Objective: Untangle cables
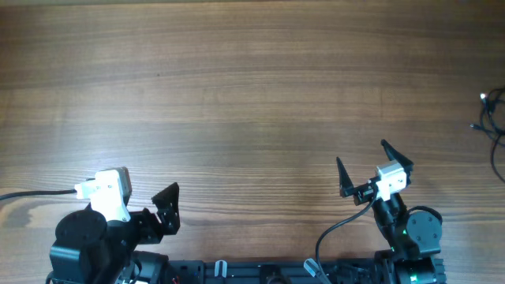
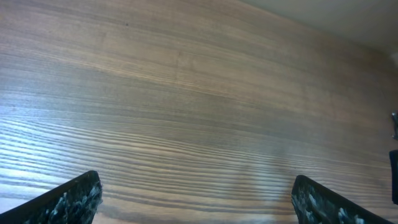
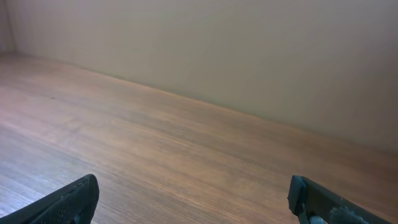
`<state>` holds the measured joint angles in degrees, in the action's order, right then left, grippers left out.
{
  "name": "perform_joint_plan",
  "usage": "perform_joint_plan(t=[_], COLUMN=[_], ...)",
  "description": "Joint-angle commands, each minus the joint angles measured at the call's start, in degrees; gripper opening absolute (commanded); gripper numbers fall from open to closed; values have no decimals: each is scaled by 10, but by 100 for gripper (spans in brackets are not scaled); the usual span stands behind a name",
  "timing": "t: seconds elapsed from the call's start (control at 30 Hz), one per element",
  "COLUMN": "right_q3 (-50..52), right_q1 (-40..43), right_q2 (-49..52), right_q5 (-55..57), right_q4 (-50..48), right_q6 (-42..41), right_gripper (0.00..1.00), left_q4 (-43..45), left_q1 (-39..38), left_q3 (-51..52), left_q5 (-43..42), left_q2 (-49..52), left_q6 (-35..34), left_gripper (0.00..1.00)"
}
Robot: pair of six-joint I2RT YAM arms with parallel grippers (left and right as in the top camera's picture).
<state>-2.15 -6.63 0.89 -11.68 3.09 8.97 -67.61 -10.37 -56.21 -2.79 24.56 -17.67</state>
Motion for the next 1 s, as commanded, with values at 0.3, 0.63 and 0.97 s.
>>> perform_joint_plan(t=[0.3, 0.63, 0.97], right_q3=[2, 2, 2], right_q1=[3, 4, 51], right_q2=[15, 15, -7], right_q5=[13, 13, 13], right_q4=[0, 0, -1], right_q6=[-10, -10, -10], right_gripper=[100, 100, 100], left_q4=[-9, 11, 90], left_q1=[2, 2, 2], left_q3=[1, 1, 0], left_q5=[12, 11, 12], left_q2=[-3, -3, -3], left_q6=[9, 9, -9], left_gripper=[100, 100, 100])
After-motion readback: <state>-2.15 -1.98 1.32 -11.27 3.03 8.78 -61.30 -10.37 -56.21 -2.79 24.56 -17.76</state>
